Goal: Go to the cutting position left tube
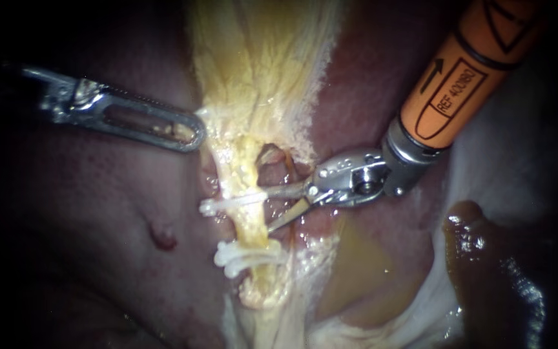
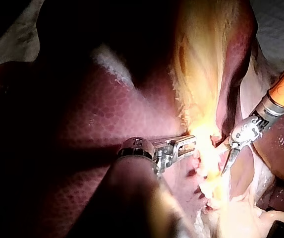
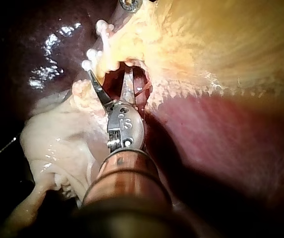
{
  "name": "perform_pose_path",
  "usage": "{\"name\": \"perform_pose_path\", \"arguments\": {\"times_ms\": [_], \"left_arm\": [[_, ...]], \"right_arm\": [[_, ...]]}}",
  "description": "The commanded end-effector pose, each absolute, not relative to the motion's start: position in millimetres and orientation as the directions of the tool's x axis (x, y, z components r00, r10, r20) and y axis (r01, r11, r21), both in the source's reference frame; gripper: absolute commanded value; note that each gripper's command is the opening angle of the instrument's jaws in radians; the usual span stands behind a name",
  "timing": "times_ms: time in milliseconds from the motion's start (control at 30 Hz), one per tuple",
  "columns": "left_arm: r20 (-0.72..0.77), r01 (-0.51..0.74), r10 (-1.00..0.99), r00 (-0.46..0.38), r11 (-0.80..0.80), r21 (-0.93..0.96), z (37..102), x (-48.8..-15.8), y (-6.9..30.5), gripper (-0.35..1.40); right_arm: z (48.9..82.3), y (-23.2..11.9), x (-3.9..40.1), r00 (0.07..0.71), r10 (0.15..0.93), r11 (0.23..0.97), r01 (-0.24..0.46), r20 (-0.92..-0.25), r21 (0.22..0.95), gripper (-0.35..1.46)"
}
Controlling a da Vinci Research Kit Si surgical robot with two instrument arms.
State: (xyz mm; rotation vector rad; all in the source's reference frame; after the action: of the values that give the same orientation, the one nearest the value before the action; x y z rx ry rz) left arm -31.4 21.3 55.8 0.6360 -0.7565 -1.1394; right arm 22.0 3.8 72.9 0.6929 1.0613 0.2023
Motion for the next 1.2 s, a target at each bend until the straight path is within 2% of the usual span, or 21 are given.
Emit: {"name": "perform_pose_path", "arguments": {"times_ms": [33, 467, 700, 1200], "left_arm": [[0.202, 0.556, -0.952, 0.229, 0.298, 0.776, 55.8, -31.4, 21.3, -0.35], [0.202, 0.555, -0.952, 0.230, 0.299, 0.776, 55.8, -31.3, 21.3, -0.35], [0.202, 0.555, -0.952, 0.230, 0.299, 0.776, 55.8, -31.3, 21.3, -0.35], [0.202, 0.555, -0.952, 0.230, 0.299, 0.776, 55.8, -31.3, 21.3, -0.35]], "right_arm": [[72.9, 3.8, 21.8, 0.492, 0.471, 0.773, 0.170, -0.732, 0.612, 1.15], [72.7, 3.9, 20.6, 0.492, 0.470, 0.771, 0.176, -0.733, 0.613, 1.11], [72.7, 3.7, 21.0, 0.492, 0.469, 0.772, 0.174, -0.734, 0.611, 1.16], [72.5, 0.9, 23.4, 0.480, 0.474, 0.729, 0.257, -0.738, 0.635, 1.16]]}}
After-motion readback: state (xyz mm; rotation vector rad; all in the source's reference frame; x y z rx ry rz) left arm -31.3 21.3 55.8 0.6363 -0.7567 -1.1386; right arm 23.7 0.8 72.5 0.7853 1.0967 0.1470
